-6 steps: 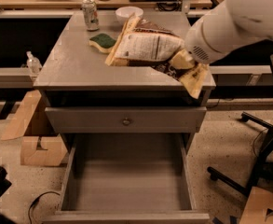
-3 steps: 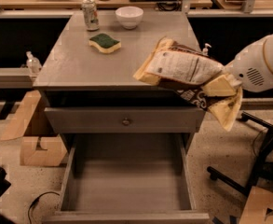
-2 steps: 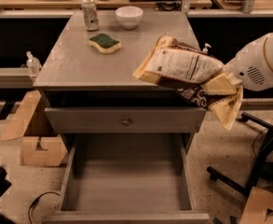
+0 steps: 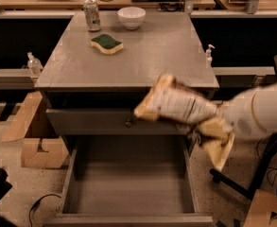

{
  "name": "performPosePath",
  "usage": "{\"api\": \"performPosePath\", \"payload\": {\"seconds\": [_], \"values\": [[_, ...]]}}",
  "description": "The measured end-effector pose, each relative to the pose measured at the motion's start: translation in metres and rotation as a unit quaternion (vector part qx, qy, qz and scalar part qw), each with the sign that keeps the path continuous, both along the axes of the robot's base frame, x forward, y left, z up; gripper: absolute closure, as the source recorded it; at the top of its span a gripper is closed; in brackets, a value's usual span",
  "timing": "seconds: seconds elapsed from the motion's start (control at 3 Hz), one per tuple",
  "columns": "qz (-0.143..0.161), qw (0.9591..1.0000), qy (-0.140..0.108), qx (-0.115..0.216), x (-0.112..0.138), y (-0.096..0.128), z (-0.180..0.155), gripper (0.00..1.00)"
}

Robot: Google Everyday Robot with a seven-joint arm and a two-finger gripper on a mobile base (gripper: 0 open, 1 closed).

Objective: Place brown chip bag into middle drawer

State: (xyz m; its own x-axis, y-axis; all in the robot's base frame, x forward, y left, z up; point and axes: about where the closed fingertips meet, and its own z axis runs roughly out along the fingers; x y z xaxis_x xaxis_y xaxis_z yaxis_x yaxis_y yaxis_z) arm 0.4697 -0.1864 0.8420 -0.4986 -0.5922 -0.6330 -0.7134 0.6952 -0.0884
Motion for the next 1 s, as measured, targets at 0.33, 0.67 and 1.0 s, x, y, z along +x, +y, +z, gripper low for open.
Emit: {"api": "performPosePath", "payload": {"seconds": [0.33,0.67,1.0], "values": [[0.014,0.9996,0.023,0.011,-0.029,-0.010,-0.070,1.00],[0.058,0.9974,0.041,-0.006,-0.036,-0.016,-0.136,1.00],[0.127,0.9893,0.065,-0.030,-0.033,-0.015,-0.199,1.00]]}}
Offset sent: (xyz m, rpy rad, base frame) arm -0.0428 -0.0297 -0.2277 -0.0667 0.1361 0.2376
